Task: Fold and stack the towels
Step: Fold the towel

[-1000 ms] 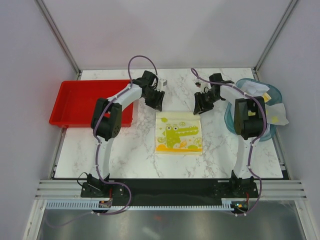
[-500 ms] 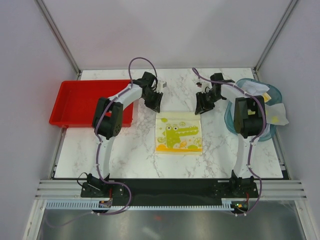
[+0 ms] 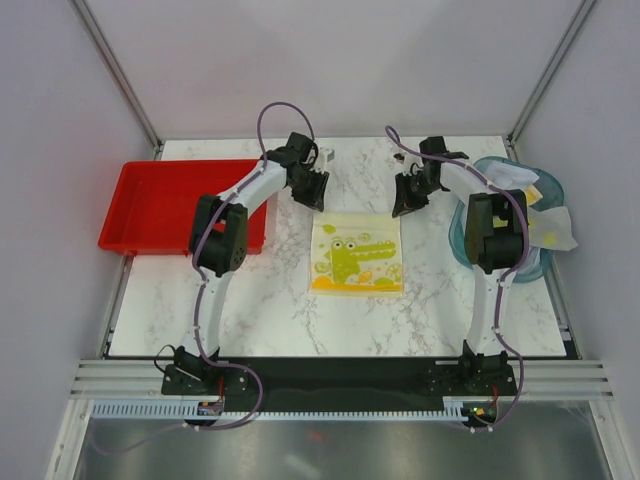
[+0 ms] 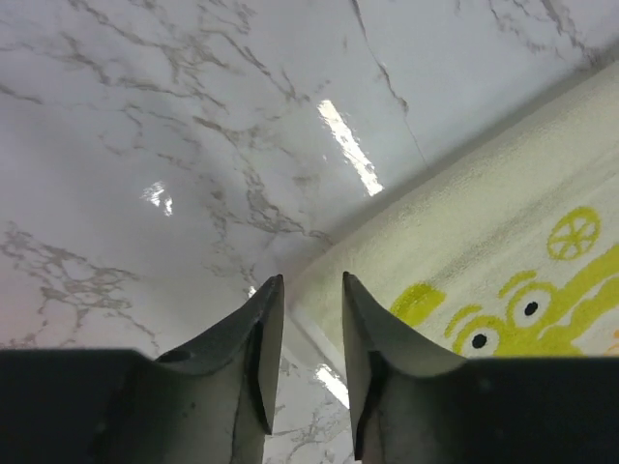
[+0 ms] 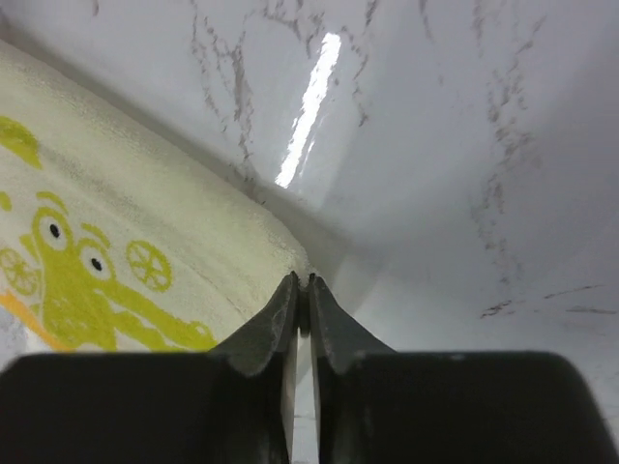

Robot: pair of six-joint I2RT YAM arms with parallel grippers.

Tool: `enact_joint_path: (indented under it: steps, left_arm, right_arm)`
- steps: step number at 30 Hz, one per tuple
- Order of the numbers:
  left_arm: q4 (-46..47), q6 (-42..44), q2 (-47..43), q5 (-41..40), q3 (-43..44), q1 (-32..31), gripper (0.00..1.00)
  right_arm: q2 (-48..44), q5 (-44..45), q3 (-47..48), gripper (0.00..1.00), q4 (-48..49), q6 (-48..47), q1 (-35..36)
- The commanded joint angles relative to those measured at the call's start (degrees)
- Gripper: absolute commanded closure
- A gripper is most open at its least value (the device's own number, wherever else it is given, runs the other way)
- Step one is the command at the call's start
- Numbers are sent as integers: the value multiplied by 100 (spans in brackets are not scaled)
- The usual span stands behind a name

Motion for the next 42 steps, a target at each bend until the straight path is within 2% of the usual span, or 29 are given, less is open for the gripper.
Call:
enact_joint_path:
  steps: [1, 2, 3, 5, 7, 8, 11, 13, 14, 16, 19, 20, 22, 26, 36, 42]
  left_arm:
    - [48, -460, -42, -630, 372, 15, 57]
    - [39, -531, -147, -735, 338, 15, 53]
    - [39, -662, -400, -954, 311, 15, 50]
    - [39, -829, -726, -1271, 180, 6, 33]
    - [30, -1067, -1315, -1606, -13, -11, 32]
    - [30, -1207, -1526, -1650, -319, -29, 33]
    - [21, -1796, -2431, -1737, -1295, -318, 40]
    - [30, -2042, -3106, -2158, -1936, -738, 43]
    - [65, -2191, -3328, -2291, -2574, -845, 47]
    - [275, -2535, -3749, -1854, -3498, -1100, 52]
    - [619, -2852, -3945, -1668, -4361, -1399, 57]
    - [845, -3078, -3954, -1616, -4495, -1452, 61]
    - [952, -3343, -3945, -1528, -4776, -1575, 64]
    - [1199, -3624, -3857, -1561, -4980, -1787, 63]
    - [1383, -3713, -3550, -1808, -5138, -1822, 64]
    - [1419, -3748, -3453, -1809, -5191, -1822, 69]
  right_arm:
    - [33, 734, 424, 80, 256, 472, 13]
    - [-54, 851, 450, 77, 229, 725, 5]
    - [-168, 974, 433, 67, 229, 858, 4]
    - [-625, 1560, 328, 57, 264, 1435, 22]
    - [-1133, 1809, 196, 44, 264, 1798, 39]
    - [-1319, 2027, -48, 42, 264, 1974, 57]
    - [-2092, 2528, -846, 44, 194, 2712, 258]
    - [-2705, 2688, -1401, 50, 194, 3240, 391]
    - [-2901, 2810, -1952, 52, 203, 3407, 609]
    - [-3385, 3241, -2500, 53, 238, 3802, 873]
    - [-3859, 3487, -3511, 55, 352, 4276, 1348]
    - [-3991, 3497, -4001, 57, 561, 4365, 1497]
    - [-4308, 3515, -4391, 58, 747, 4602, 1577]
    - [-4538, 3585, -4963, 60, 1125, 4709, 1753]
    - [-4371, 3761, -5324, 60, 1573, 4753, 1859]
    - [-4292, 3787, -5464, 64, 1697, 4797, 1903]
